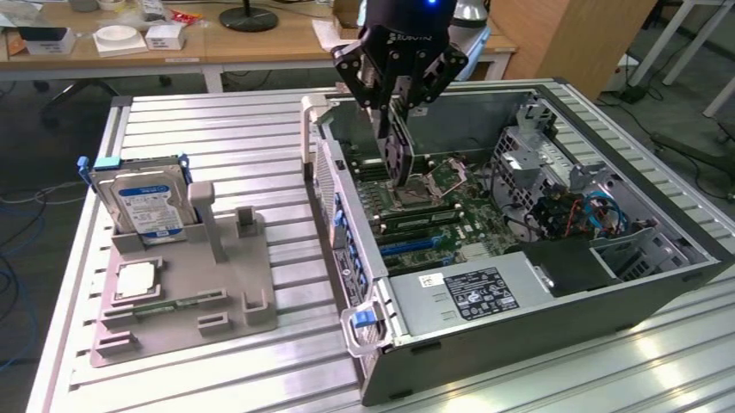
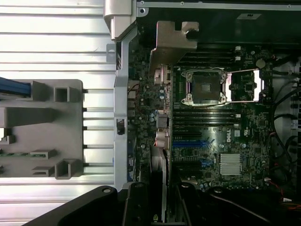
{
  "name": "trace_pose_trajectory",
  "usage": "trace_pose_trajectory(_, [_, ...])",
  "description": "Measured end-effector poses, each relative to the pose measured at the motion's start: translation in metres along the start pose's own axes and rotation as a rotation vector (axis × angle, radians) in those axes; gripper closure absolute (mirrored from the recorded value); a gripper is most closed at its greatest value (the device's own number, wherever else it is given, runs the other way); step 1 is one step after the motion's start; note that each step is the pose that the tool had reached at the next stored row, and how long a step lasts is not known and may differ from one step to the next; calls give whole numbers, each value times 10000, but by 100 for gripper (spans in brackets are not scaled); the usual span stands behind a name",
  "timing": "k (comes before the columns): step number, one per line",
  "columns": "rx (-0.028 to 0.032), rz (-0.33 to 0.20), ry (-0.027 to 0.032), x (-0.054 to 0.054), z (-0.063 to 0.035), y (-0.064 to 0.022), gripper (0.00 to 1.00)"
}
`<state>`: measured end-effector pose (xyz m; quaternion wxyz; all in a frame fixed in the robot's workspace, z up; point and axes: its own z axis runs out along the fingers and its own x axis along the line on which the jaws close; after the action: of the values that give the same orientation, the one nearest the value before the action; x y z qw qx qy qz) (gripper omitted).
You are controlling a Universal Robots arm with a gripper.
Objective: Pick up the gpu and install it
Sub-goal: 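Pick up the gpu and move the gpu toward the slot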
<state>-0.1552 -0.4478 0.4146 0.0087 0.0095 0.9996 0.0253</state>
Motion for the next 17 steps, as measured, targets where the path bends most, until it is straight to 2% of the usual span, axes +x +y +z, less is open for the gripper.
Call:
trace_pose_trajectory(3, [3,-1,-1,-42,1,1,73])
trace_pose_trajectory(5, [33,0,0,-71,1,1,73])
trace_pose_trajectory(8, [109,-2,-2,-104,2,2,73])
trace_pose_trajectory(11, [211,-3,-4,-124,2,2,73])
trace_pose_trajectory(17, [213,-14,-3,-180,3,3,73])
